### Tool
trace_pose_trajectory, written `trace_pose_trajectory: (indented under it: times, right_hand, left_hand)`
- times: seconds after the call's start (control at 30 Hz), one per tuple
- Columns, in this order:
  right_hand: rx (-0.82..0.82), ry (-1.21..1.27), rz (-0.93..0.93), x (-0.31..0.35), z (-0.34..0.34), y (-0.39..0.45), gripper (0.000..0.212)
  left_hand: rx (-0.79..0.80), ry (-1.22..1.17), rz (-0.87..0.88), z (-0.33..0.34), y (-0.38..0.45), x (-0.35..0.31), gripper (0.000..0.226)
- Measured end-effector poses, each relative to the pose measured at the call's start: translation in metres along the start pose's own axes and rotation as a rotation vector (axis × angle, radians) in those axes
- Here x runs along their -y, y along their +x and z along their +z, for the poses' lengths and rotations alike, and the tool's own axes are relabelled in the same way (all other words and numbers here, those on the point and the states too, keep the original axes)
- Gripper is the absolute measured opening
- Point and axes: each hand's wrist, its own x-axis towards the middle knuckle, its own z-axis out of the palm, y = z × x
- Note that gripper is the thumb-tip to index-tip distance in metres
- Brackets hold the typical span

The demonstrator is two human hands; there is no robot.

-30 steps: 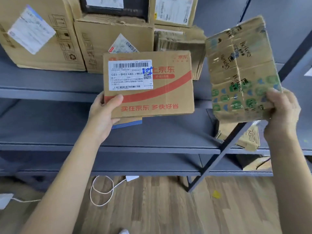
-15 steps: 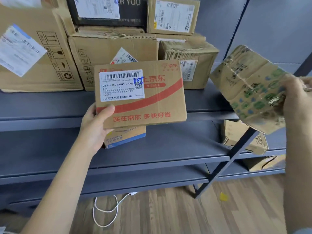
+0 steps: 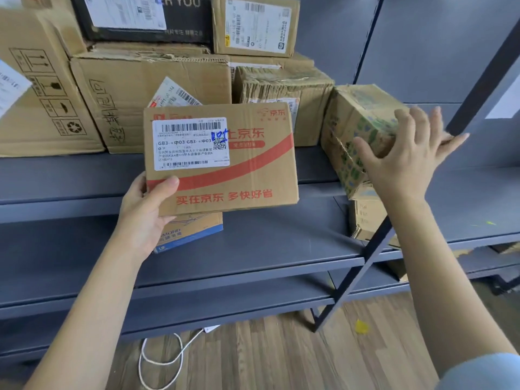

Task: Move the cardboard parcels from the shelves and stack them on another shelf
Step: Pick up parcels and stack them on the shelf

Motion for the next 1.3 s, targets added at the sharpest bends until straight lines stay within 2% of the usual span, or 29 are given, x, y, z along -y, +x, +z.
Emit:
trace_pose_trajectory:
  times: [0.07, 0.13, 0.2, 0.3, 0.37, 0.47, 0.5, 0.6, 0.73, 0.83, 0.93, 1.3]
  right_hand:
    - [-0.152, 0.087, -0.154, 0.007, 0.004, -0.012, 0.050]
    - [-0.246, 0.334, -0.254, 0.020, 0.006, -0.026, 0.034]
    - [-0.166, 0.588, -0.267, 0.039, 0.005, -0.038, 0.032]
    - [-0.066, 0.690, -0.326, 0.064, -0.001, -0.045, 0.041]
    - [0.088, 0.777, -0.267, 0.079, -0.008, -0.042, 0.052]
    - [0.602, 1.078, 0.025, 0.098, -0.013, -0.038, 0.080]
    - [0.728, 1.162, 0.073, 0.102, -0.008, -0.037, 0.082]
    - [0.833, 1.228, 0.048, 0.107, 0.006, -0.034, 0.076]
    - [0.776, 1.252, 0.020, 0.116, 0.009, -0.037, 0.081]
    - [0.711, 1.286, 0.003, 0.123, 0.007, -0.039, 0.083]
    - [0.662, 1.286, -0.004, 0.128, 0.009, -0.038, 0.084]
    - [0.544, 1.259, 0.018, 0.141, 0.022, -0.040, 0.088]
  left_hand:
    - [0.005, 0.001, -0.008, 0.002, -0.002, 0.001, 0.032]
    - [0.011, 0.000, -0.014, 0.003, -0.005, 0.001, 0.031]
    - [0.014, -0.005, -0.012, 0.005, -0.009, 0.001, 0.028]
    - [0.006, -0.009, 0.008, 0.005, -0.014, -0.005, 0.027]
    - [-0.001, 0.000, 0.028, 0.002, -0.017, -0.012, 0.035]
    - [-0.010, 0.021, 0.061, 0.000, -0.020, -0.021, 0.051]
    - [-0.014, 0.034, 0.079, -0.001, -0.021, -0.023, 0.057]
    - [-0.028, 0.078, 0.146, -0.003, -0.022, -0.029, 0.070]
    - [-0.026, 0.186, 0.184, -0.012, -0.024, -0.036, 0.071]
    - [-0.039, 0.313, 0.216, -0.014, -0.020, -0.038, 0.050]
    - [-0.091, 0.403, 0.227, -0.012, -0.017, -0.041, 0.043]
    - [-0.134, 0.604, 0.291, -0.011, -0.010, -0.050, 0.052]
